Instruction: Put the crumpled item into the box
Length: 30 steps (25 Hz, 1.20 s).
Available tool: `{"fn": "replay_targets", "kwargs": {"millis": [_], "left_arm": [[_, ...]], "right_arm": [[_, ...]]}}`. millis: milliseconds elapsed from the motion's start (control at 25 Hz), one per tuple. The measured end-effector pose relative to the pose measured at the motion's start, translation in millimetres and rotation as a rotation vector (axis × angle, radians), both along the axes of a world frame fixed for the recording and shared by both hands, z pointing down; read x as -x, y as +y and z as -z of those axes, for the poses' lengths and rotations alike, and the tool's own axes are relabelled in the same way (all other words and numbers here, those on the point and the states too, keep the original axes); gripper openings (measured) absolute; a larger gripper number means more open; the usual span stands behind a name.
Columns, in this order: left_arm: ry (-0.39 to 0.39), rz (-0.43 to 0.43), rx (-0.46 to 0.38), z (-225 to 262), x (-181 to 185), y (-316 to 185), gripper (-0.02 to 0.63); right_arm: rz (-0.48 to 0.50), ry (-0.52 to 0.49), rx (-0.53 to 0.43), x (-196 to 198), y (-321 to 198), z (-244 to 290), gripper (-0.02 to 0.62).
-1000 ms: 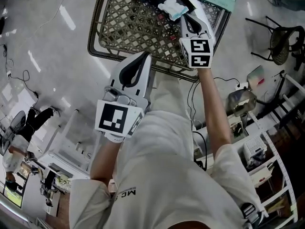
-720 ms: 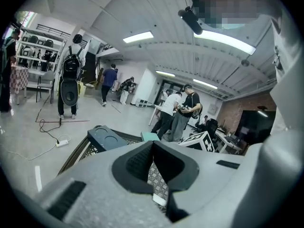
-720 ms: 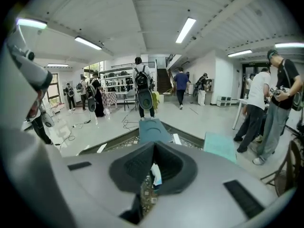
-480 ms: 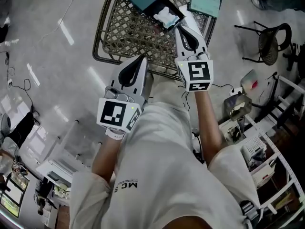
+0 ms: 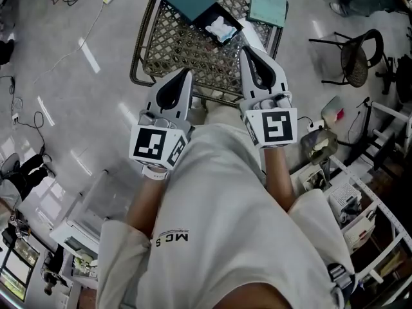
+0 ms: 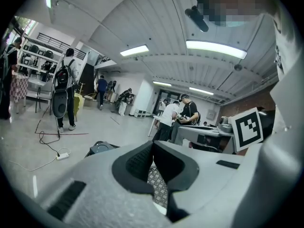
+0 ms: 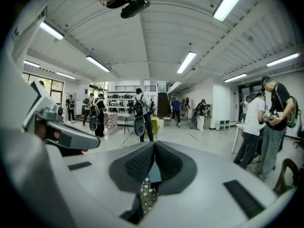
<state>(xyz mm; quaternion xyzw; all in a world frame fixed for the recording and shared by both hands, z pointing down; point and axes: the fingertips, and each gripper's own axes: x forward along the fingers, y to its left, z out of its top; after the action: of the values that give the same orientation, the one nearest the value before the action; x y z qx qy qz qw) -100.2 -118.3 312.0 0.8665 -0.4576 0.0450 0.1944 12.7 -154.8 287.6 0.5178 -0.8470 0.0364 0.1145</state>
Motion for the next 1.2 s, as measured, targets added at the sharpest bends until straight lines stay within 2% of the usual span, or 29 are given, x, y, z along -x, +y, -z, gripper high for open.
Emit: {"fn": "replay_targets", "kwargs": {"millis": [280, 600, 1200], "left_arm": [[0.009, 0.01, -0.03, 13.7, 5.1, 5.9, 0.025], [0.004, 0.002, -0.031, 14.7, 5.9, 14.8, 0.025], [0.009, -0.02, -0.043, 16.6, 3.9, 25.6, 0.025]], "right_arm": [[-0.032, -0.027, -0.033, -7.9, 26.2, 20.9, 0.017], [-0.038, -0.023, 0.0, -13.2, 53.3, 10.1, 0.017], [-0.039, -0.015, 0.0, -7.7, 69.7, 9.2, 0.016]]}}
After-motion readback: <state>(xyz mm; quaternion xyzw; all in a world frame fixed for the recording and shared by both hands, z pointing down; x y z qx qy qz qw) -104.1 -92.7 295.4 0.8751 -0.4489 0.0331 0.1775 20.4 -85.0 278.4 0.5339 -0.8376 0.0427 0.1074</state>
